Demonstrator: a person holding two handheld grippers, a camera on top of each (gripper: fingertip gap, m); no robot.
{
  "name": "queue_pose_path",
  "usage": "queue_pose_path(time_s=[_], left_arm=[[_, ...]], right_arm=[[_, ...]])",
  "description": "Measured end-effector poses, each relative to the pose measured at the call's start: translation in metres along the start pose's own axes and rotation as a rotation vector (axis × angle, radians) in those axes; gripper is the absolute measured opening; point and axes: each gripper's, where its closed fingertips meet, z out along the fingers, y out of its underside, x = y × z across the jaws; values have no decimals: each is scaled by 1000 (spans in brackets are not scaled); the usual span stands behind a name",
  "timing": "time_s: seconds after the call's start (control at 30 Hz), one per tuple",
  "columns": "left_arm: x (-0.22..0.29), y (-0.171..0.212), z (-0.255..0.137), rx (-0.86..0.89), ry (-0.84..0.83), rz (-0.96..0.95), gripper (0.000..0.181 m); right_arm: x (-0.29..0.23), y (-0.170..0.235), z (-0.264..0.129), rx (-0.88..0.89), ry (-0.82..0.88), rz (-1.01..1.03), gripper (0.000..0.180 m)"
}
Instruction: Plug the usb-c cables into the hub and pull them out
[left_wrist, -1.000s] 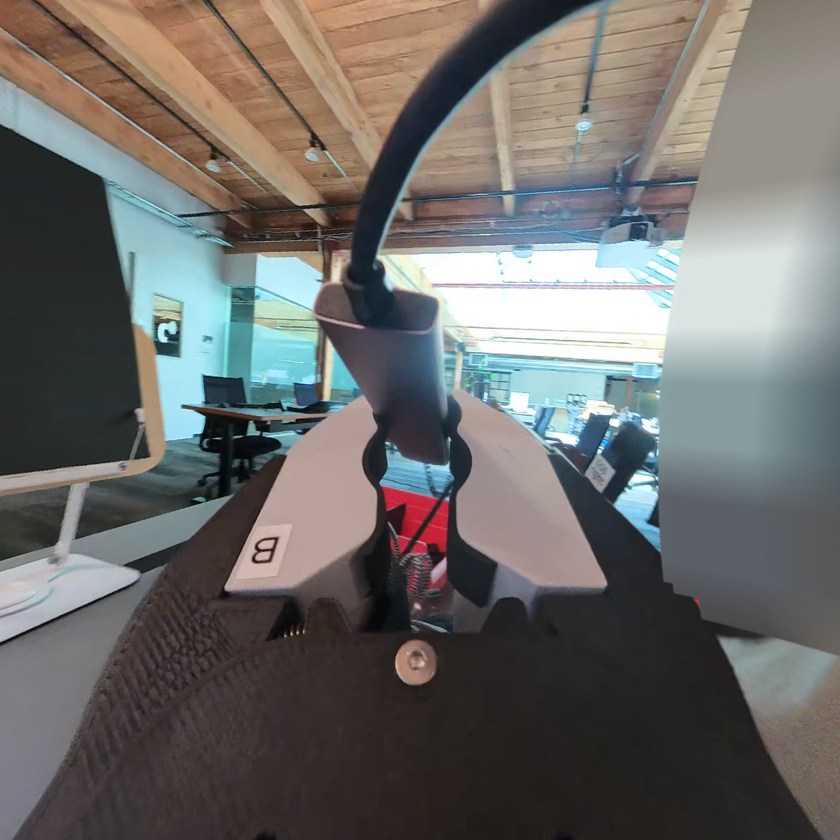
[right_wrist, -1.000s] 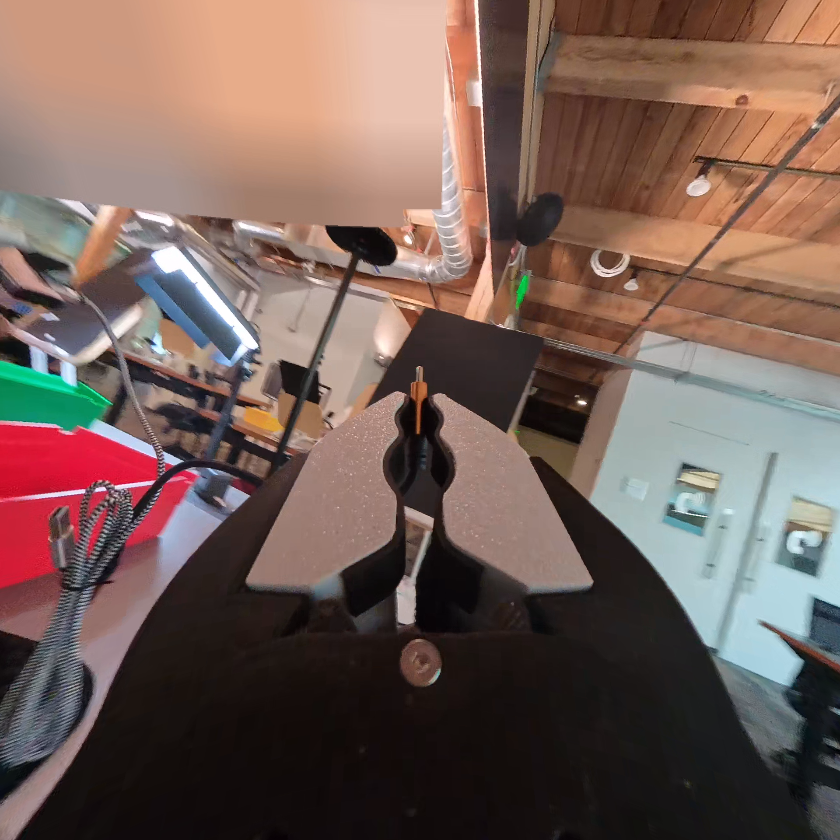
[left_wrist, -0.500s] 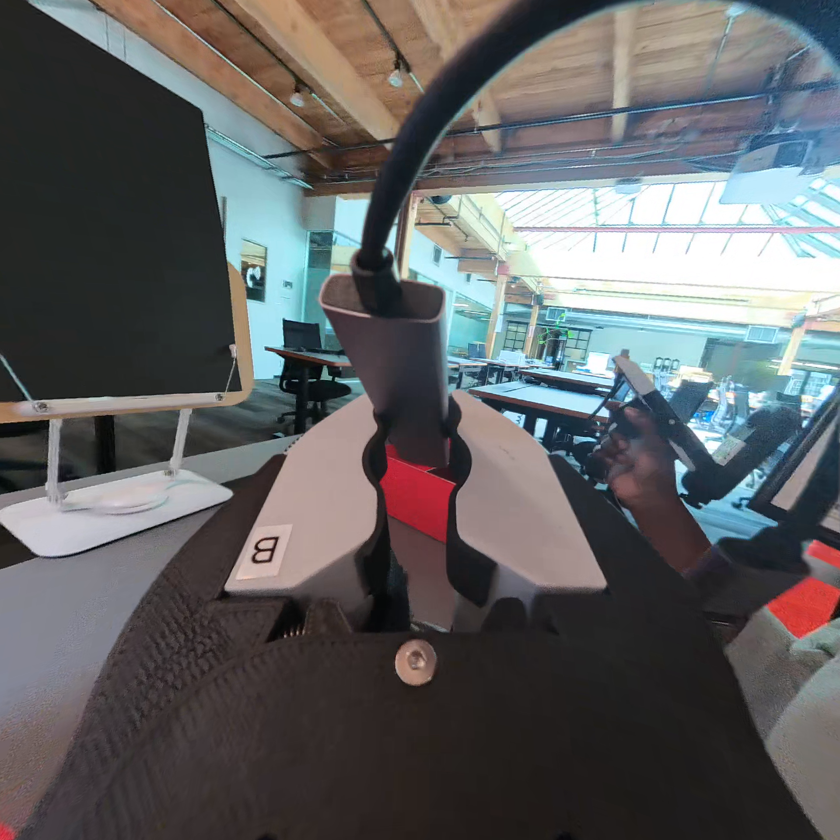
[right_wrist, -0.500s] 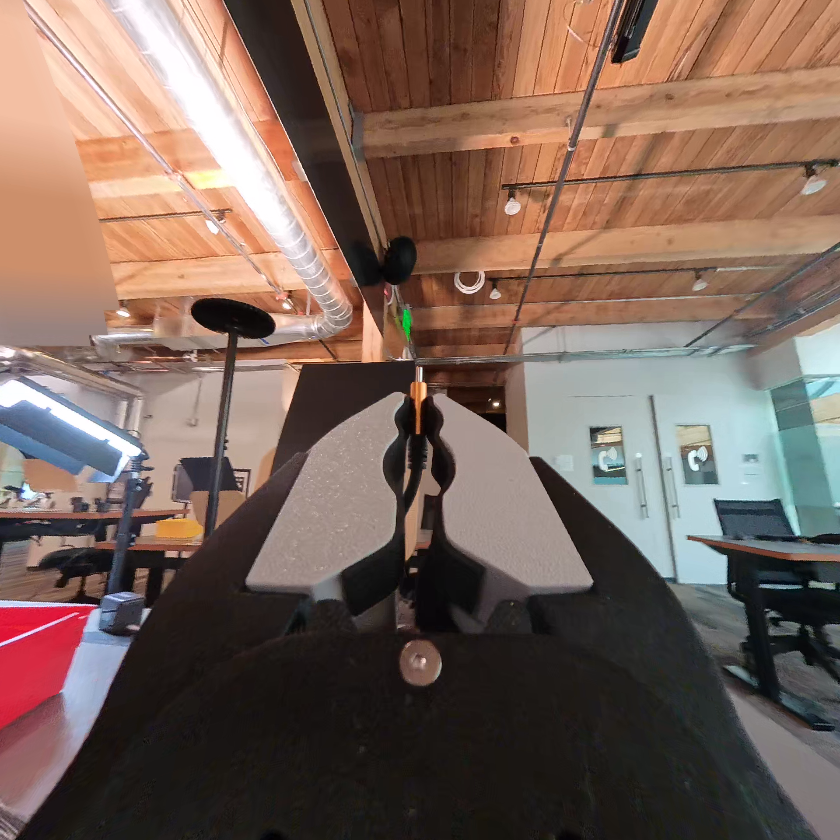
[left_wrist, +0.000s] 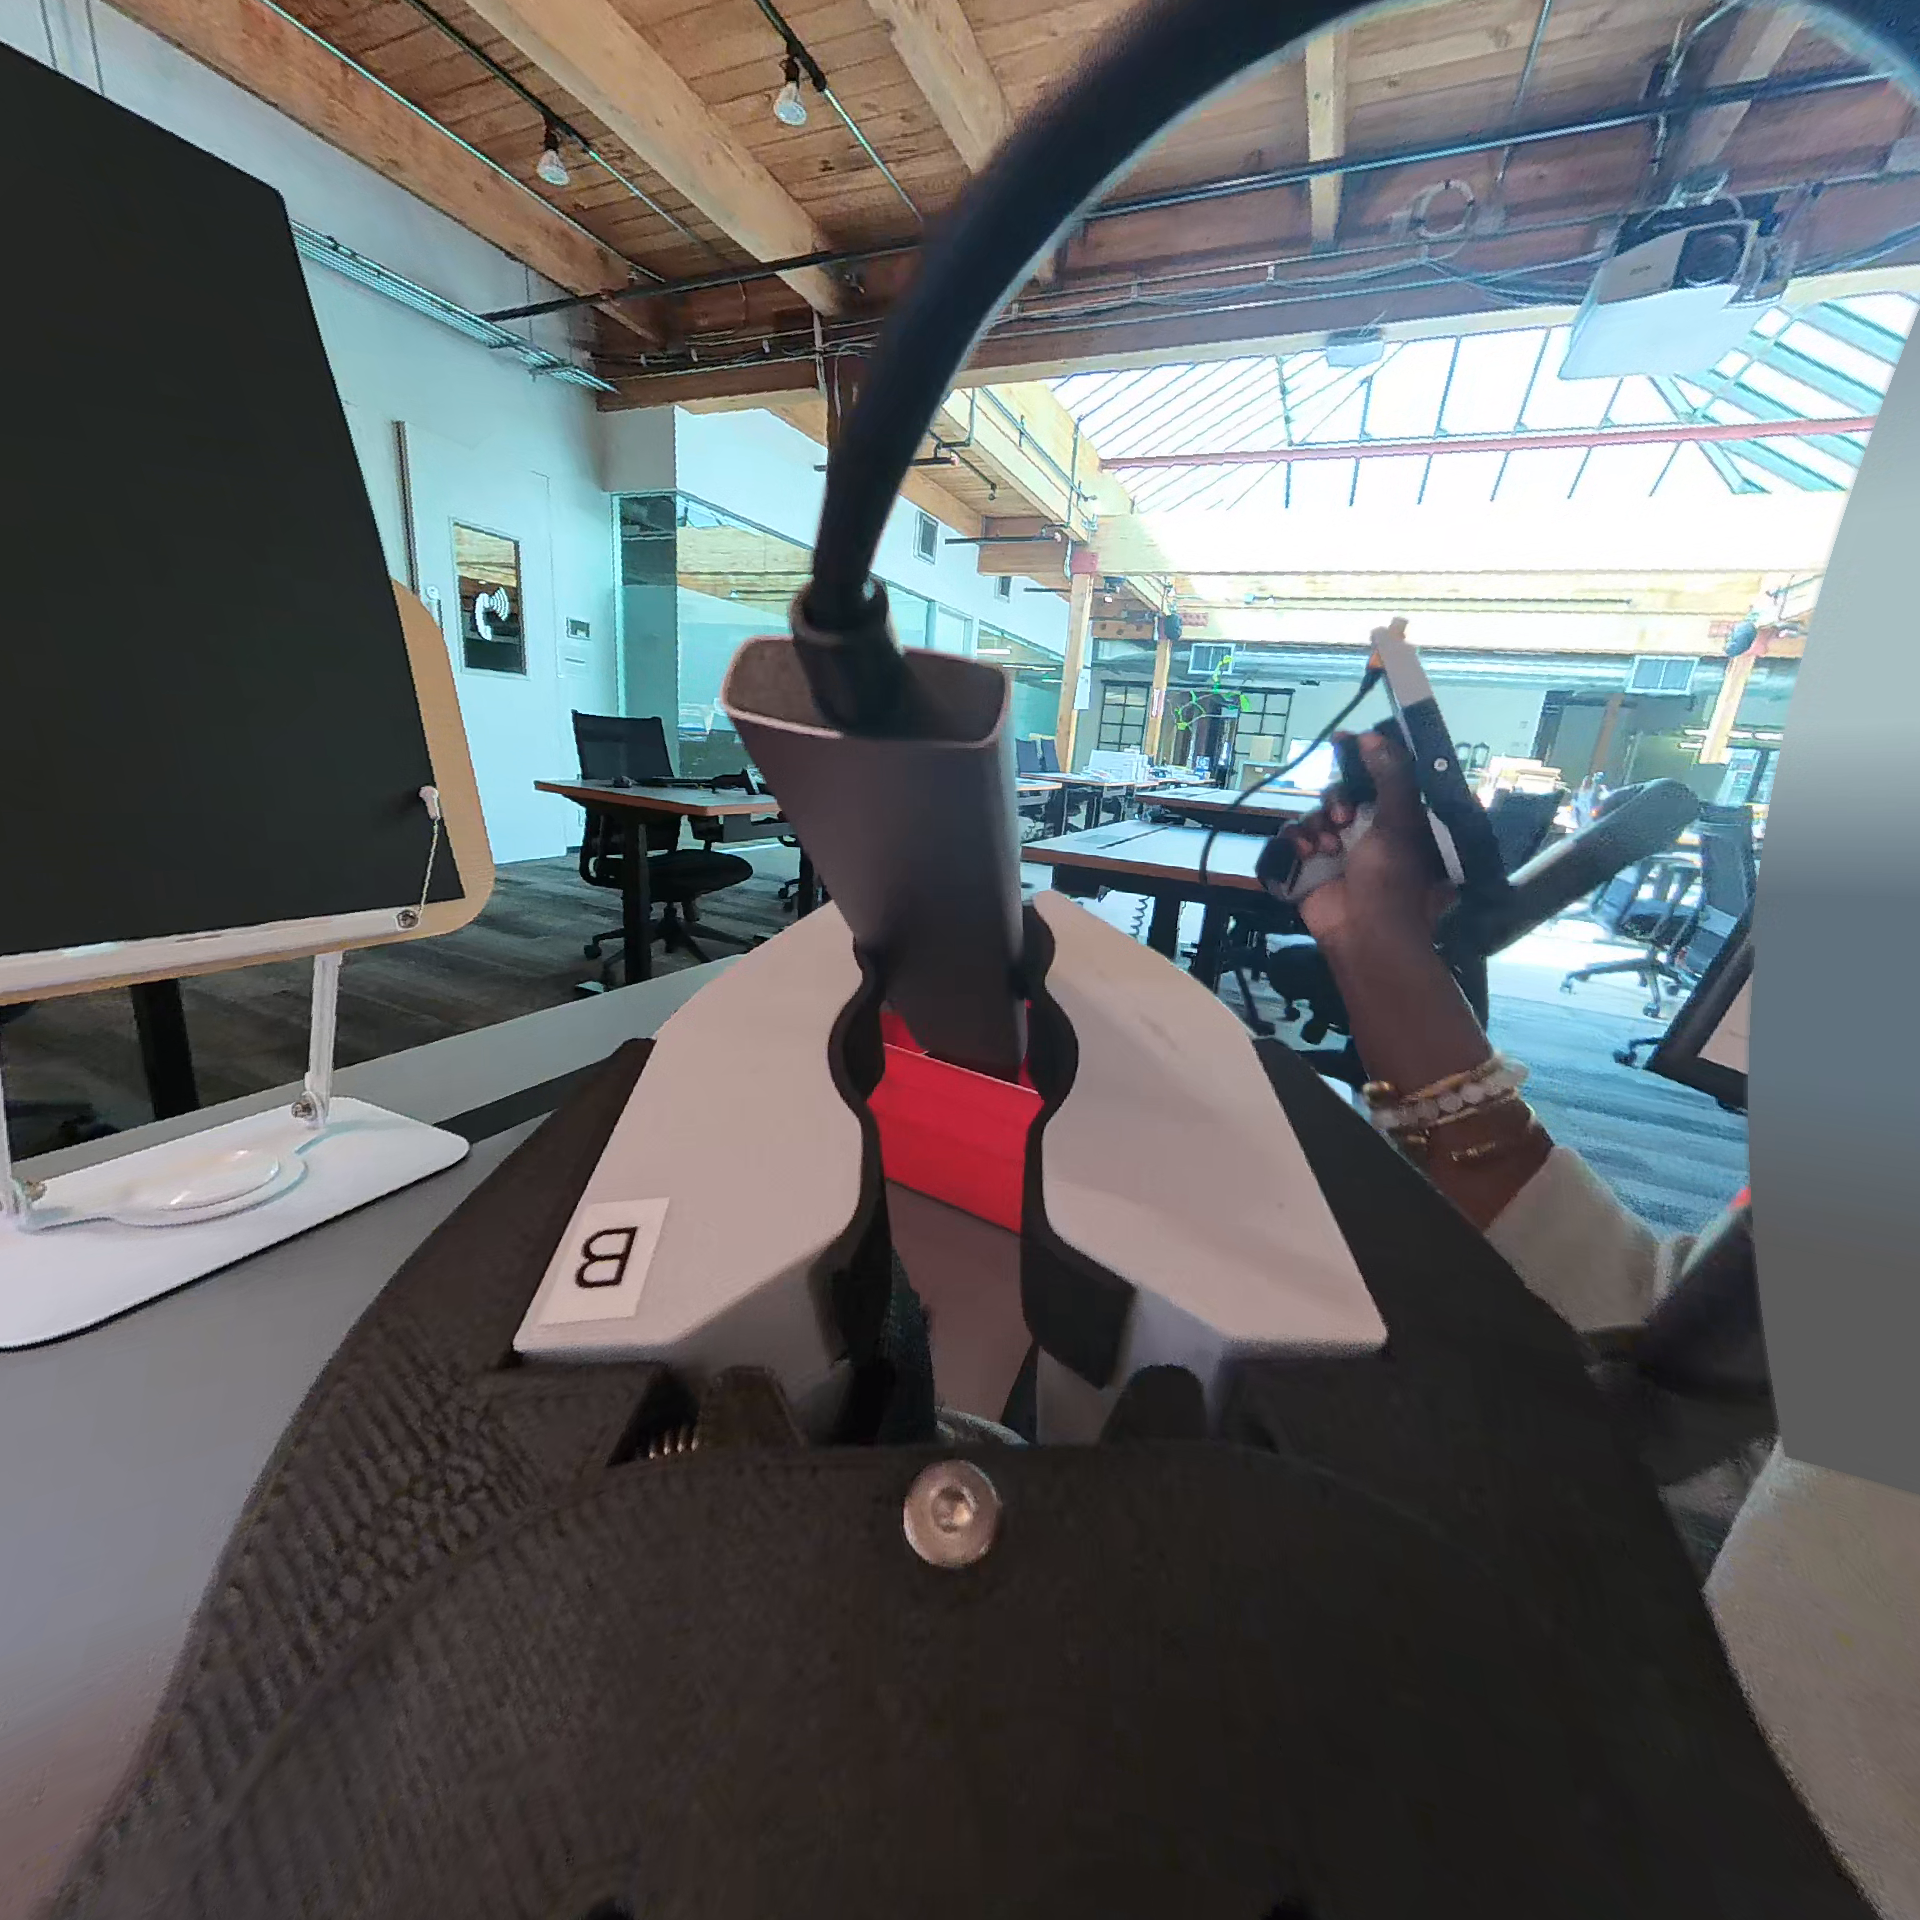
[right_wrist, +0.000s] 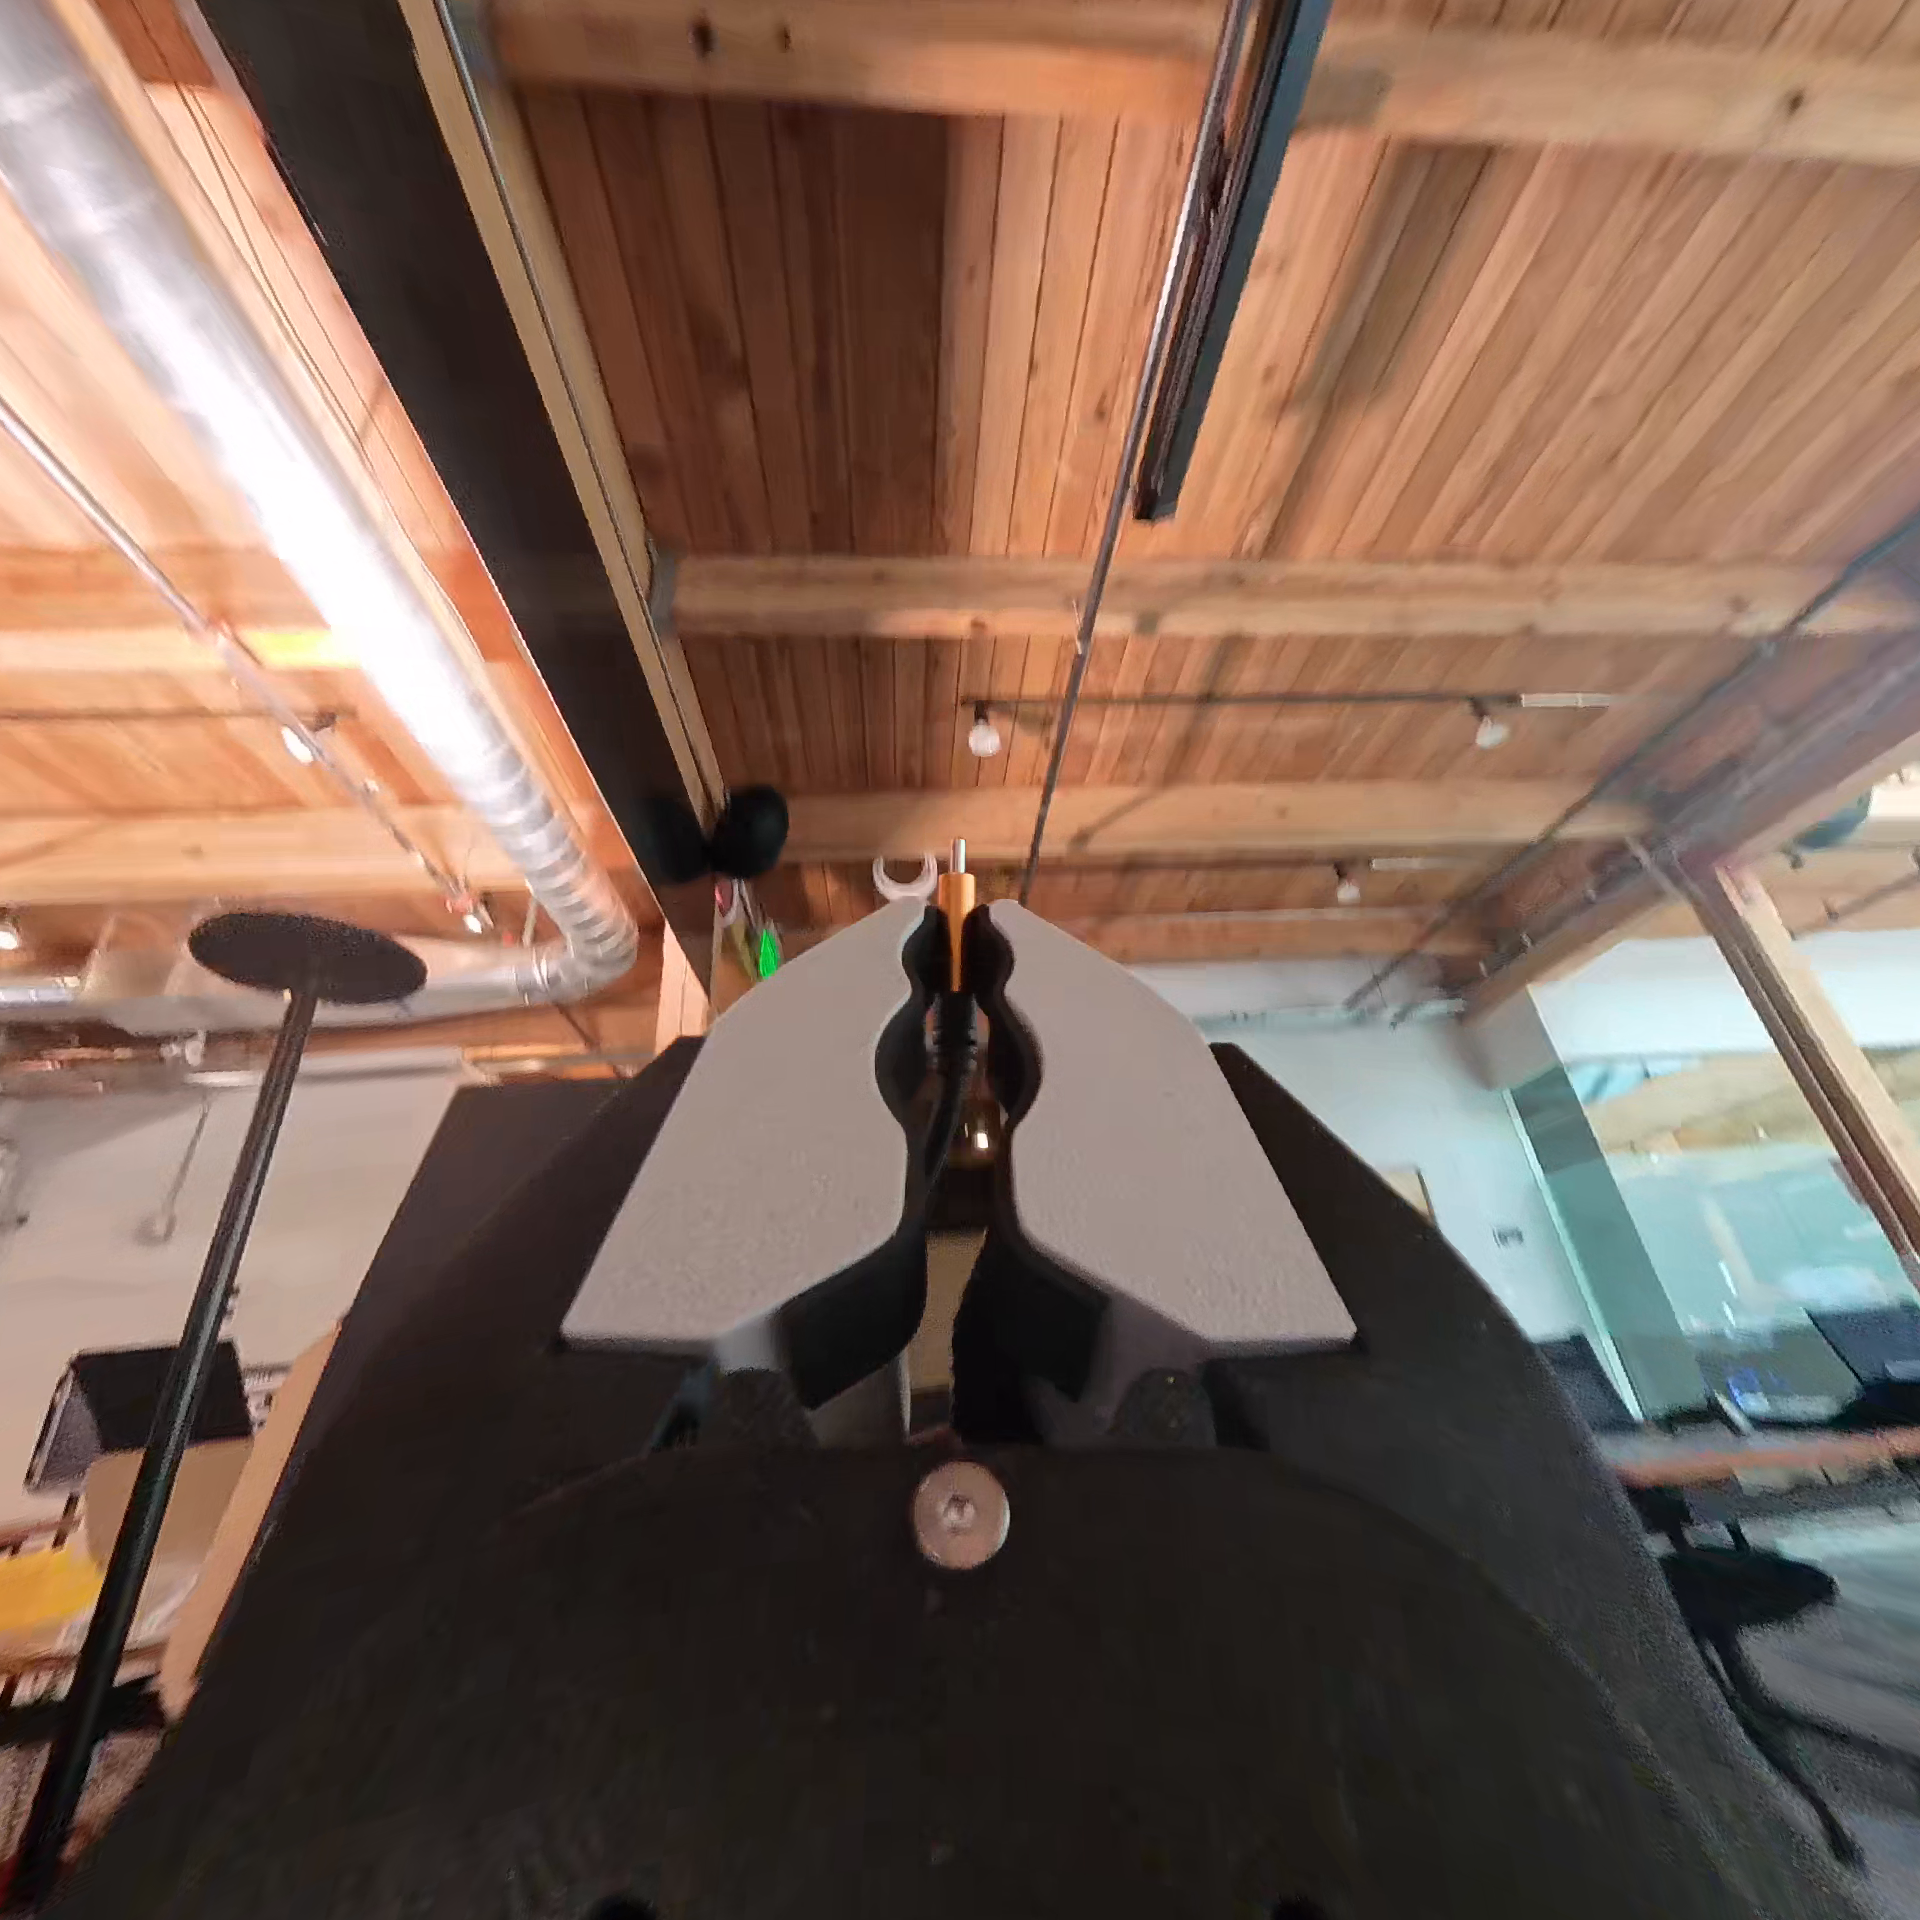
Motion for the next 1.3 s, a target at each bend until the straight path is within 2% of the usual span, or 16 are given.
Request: queue_pose_path(time_s=[0.13,0.23,0.37,0.5,0.7,0.77,0.9,0.97,1.03,1.13,1.2,1.3], left_arm=[[0,-2,-1,11,2,8,23],[0,-3,-3,24,13,-9,23],[-2,-5,-6,31,3,-7,23],[-5,-6,-9,42,-3,-9,23],[-4,-6,-8,52,9,-28,23],[-2,-6,-7,51,13,-27,23],[1,-6,-6,52,25,-28,23],[2,-6,-6,55,36,-36,23],[4,-7,-7,61,47,-46,23],[3,-9,-8,81,61,-73,23],[1,-12,-10,113,67,-100,23],[1,-17,-13,163,107,-170,23]], right_arm=[[-6,8,11,90,-62,-66,6],[-19,46,6,35,-175,-121,6],[-21,121,-19,-201,-233,-144,5],[-14,168,-55,-464,-187,-63,5],[7,241,-142,-1134,-95,8,7],[20,255,-172,-1348,-37,-27,9],[42,260,-190,-1478,34,-209,19],[45,263,-199,-1557,30,-281,42],[46,261,-197,-1558,30,-371,65],[34,248,-173,-1424,-4,-435,78],[4,231,-146,-1259,-97,-381,76],[-99,192,-114,-982,-445,-80,49]])
